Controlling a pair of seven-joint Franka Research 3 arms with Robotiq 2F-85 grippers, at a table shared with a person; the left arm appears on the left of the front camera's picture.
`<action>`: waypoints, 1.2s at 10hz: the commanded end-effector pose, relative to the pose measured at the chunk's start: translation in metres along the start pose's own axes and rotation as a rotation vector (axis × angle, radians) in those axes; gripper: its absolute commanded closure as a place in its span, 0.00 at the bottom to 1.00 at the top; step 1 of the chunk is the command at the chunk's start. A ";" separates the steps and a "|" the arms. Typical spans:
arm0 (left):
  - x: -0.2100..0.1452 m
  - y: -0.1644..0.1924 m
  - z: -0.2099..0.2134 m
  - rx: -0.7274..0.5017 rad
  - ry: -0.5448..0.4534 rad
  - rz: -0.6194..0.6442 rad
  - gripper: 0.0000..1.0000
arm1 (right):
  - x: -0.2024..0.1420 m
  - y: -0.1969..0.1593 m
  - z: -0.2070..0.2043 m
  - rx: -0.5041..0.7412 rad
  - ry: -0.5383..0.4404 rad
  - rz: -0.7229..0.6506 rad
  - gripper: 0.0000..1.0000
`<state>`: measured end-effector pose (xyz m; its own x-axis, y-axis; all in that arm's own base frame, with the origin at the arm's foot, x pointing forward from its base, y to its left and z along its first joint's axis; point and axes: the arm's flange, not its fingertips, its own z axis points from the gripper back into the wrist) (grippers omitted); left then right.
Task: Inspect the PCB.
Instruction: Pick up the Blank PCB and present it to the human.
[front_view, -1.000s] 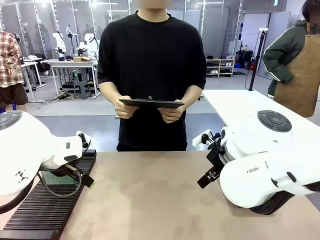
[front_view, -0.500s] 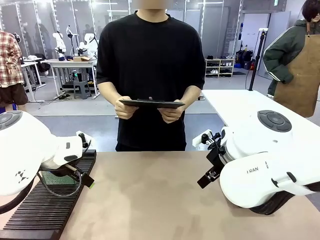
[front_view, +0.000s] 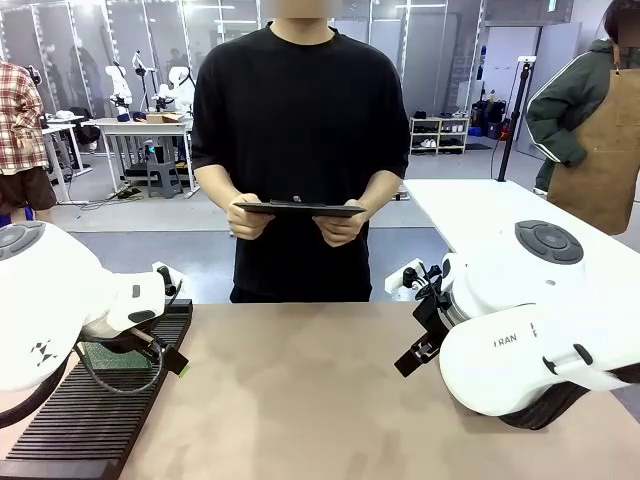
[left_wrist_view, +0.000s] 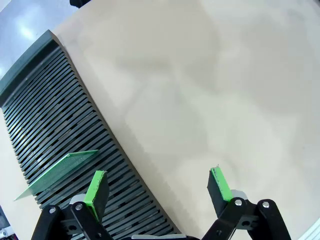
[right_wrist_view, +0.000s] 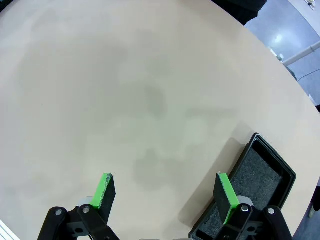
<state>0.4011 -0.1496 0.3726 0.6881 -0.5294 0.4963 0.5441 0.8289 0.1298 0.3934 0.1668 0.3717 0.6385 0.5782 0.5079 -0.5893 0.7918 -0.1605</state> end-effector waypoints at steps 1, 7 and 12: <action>0.022 0.007 0.018 -0.003 0.038 0.009 0.00 | 0.014 -0.008 0.024 0.040 0.014 -0.048 0.00; 0.040 0.072 0.154 -0.376 0.108 0.273 0.00 | 0.024 -0.072 0.158 0.414 0.060 -0.307 0.00; -0.046 0.121 0.221 -0.742 -0.161 0.608 0.00 | -0.071 -0.114 0.217 0.750 -0.119 -0.541 0.00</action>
<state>0.3419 0.0045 0.5705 0.9164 -0.0353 0.3987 0.3230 0.6536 -0.6845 0.3205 0.0046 0.5504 0.8907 0.1557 0.4270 -0.4193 0.6443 0.6396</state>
